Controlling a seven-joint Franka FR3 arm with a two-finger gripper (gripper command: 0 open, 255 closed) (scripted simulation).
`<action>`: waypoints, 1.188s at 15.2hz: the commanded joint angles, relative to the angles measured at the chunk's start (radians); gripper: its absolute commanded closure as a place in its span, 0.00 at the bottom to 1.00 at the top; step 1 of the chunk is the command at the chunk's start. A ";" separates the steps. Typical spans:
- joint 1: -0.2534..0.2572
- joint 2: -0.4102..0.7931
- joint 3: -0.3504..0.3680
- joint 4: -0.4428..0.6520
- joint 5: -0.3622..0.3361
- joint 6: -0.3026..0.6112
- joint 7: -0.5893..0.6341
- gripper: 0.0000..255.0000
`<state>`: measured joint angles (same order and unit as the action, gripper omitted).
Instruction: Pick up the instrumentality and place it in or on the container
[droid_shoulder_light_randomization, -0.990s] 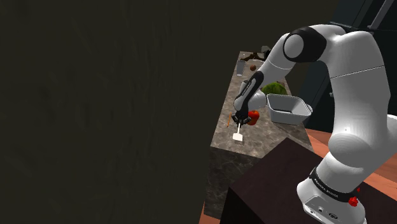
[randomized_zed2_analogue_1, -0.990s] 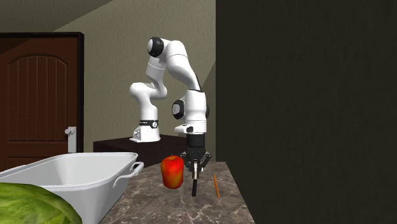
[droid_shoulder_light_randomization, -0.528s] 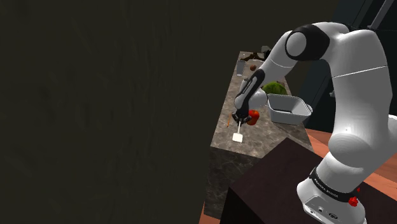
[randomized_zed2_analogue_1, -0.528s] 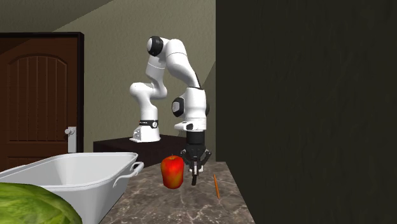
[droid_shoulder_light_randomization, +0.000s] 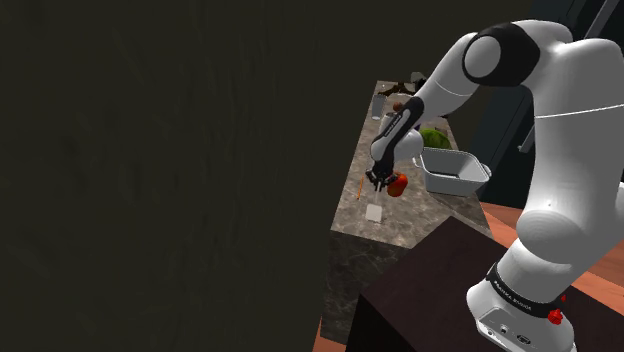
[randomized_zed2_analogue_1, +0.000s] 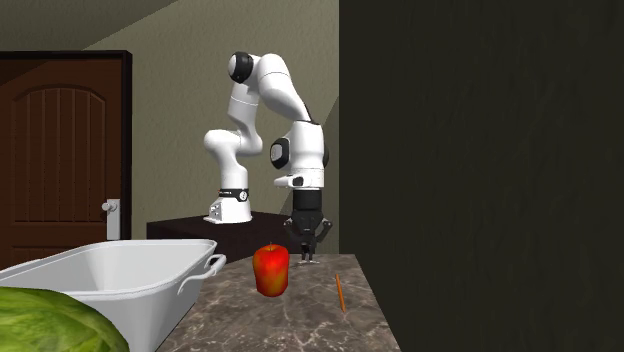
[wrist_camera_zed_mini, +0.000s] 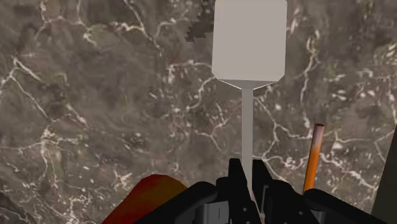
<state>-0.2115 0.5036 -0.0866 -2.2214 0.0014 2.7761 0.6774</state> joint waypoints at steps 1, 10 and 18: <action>0.003 -0.026 -0.003 -0.003 -0.002 -0.023 0.002 1.00; 0.011 -0.139 -0.013 -0.021 -0.014 -0.119 0.006 1.00; 0.017 -0.232 -0.019 -0.021 -0.024 -0.212 0.011 1.00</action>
<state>-0.1957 0.2808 -0.1054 -2.2450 -0.0217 2.5772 0.6867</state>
